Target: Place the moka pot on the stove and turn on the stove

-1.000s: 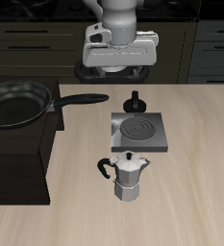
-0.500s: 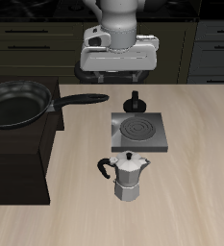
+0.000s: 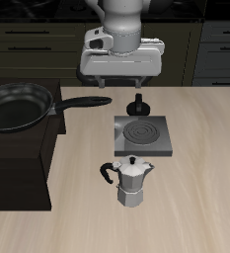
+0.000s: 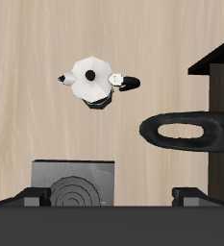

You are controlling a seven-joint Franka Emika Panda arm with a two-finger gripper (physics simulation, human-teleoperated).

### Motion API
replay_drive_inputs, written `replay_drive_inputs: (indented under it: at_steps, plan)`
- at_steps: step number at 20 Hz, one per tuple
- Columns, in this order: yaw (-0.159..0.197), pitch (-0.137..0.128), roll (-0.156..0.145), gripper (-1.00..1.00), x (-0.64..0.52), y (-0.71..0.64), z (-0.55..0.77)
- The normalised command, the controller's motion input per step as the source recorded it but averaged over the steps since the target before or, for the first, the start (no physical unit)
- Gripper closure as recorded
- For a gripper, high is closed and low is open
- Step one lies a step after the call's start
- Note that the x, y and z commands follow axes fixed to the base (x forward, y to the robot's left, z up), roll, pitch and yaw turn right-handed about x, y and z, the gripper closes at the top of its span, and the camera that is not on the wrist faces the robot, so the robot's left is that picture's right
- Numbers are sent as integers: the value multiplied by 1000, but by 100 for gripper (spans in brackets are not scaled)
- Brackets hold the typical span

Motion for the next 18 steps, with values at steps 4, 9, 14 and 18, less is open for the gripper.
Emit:
replay_drive_inputs:
  at_steps: [4,9,14,18]
  plan:
    - [-8,-24,-21,-100,193,-28,65]
    - [-20,-1,-8,-100,212,-14,85]
    - [-6,-8,-17,-100,158,-5,76]
    - [6,8,11,-100,200,44,44]
